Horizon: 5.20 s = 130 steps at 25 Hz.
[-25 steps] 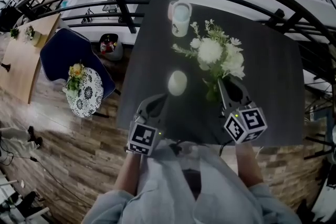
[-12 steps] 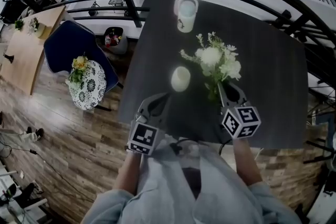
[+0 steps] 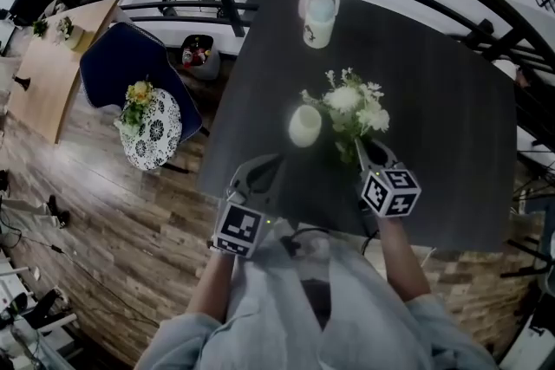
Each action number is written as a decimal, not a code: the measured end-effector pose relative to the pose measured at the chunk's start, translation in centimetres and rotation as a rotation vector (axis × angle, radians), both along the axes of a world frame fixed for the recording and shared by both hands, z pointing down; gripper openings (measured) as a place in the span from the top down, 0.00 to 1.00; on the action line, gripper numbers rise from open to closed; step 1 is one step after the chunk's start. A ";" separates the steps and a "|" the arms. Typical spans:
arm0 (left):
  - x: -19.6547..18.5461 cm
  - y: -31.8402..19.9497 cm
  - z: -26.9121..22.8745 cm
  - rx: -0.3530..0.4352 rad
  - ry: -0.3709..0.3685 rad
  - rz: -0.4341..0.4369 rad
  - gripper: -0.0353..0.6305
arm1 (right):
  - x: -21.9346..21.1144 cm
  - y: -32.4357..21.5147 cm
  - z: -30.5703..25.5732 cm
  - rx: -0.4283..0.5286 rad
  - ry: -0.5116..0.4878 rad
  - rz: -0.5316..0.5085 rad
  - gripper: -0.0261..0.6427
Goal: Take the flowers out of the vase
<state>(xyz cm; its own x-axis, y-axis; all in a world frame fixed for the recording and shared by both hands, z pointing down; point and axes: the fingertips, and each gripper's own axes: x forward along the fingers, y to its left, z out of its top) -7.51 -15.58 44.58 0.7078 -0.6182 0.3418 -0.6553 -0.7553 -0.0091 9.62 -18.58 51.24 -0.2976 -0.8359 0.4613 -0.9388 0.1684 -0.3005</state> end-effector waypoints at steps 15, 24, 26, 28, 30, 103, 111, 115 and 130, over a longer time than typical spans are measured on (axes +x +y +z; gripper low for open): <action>-0.6 0.5 0.6 -0.022 -0.008 -0.035 0.96 | 0.6 -0.2 6.3 -0.150 0.039 0.021 0.90; -0.4 0.7 1.0 -0.033 -0.005 -0.024 0.96 | 0.9 -0.2 7.4 -0.164 0.070 0.040 0.83; -0.2 0.7 1.0 -0.034 -0.002 -0.016 0.96 | 1.1 -0.1 7.5 -0.164 0.062 0.047 0.80; -0.1 0.6 0.8 -0.032 -0.001 -0.008 0.96 | 1.2 -0.1 7.5 -0.163 0.057 0.053 0.75; 0.0 0.5 0.7 -0.028 0.003 -0.005 0.96 | 1.4 0.0 7.4 -0.158 0.054 0.060 0.72; 1.5 -1.0 -11.3 0.190 0.140 0.074 0.96 | -7.6 1.8 -17.6 0.462 0.130 -0.202 0.96; 1.6 -0.9 -11.3 0.197 0.133 0.079 0.96 | -7.7 1.7 -17.4 0.457 0.132 -0.205 0.96; 1.7 -0.7 -11.4 0.198 0.131 0.081 0.96 | -7.6 1.9 -17.6 0.457 0.136 -0.207 0.96; 1.9 -0.3 -11.1 0.195 0.126 0.091 0.96 | -7.6 1.8 -17.2 0.450 0.140 -0.203 0.96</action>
<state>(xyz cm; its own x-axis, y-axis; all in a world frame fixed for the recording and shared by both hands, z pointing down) -5.58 -15.92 33.48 0.7929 -0.5958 0.1279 -0.5901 -0.8031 -0.0828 2.07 -16.75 34.03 -0.4355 -0.8927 0.1161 -0.8999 0.4351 -0.0306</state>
